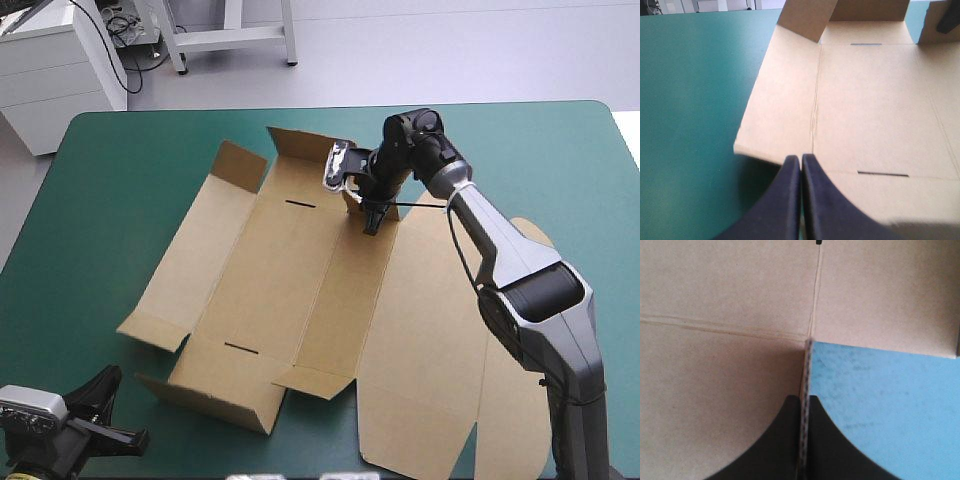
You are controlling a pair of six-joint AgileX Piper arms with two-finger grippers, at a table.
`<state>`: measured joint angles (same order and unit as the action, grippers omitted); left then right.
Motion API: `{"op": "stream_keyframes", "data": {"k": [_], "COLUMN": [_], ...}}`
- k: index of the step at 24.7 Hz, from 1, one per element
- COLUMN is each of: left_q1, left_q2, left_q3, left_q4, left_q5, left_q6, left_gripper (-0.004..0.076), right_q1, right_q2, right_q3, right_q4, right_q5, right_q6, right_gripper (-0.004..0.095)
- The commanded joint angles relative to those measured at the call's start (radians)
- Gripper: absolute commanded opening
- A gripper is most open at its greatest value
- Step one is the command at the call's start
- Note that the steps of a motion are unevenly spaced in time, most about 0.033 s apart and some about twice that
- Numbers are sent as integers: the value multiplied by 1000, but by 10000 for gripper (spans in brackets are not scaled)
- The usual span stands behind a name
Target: Fold the box
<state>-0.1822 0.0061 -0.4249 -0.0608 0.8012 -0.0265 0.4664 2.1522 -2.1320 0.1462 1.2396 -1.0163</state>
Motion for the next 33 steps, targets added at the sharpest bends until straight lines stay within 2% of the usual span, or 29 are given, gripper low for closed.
{"op": "stream_keyframes", "data": {"k": [1,8,15,17,20,21,23,29,33], "left_q1": [-1,-1,-1,-1,-1,-1,-1,-1,-1], "left_q2": [15,15,15,15,15,15,15,15,15], "left_q3": [-19,-19,-19,-19,-19,-19,-19,-19,-19], "left_q4": [-8,-11,-11,-11,-11,-11,-11,-11,-11], "left_q5": [-71,-71,-71,-71,-71,-71,-71,-71,-71], "left_q6": [2,2,2,2,2,2,2,2,2], "left_gripper": [-8,-8,-8,-8,-8,-8,-8,-8,-8], "right_q1": [42,107,117,116,116,116,116,116,116], "right_q2": [-55,-14,-1,-1,-1,-1,-1,-3,-3], "right_q3": [-35,-33,-33,-33,-33,-33,-33,-39,-126], "right_q4": [11,4,-99,-126,-135,-133,-123,-125,-125], "right_q5": [14,14,-24,-20,-14,-14,-26,-54,-11], "right_q6": [-80,-57,-4,-16,-14,-14,-16,-16,9], "right_gripper": [-21,-21,-7,36,182,323,477,495,495]}}
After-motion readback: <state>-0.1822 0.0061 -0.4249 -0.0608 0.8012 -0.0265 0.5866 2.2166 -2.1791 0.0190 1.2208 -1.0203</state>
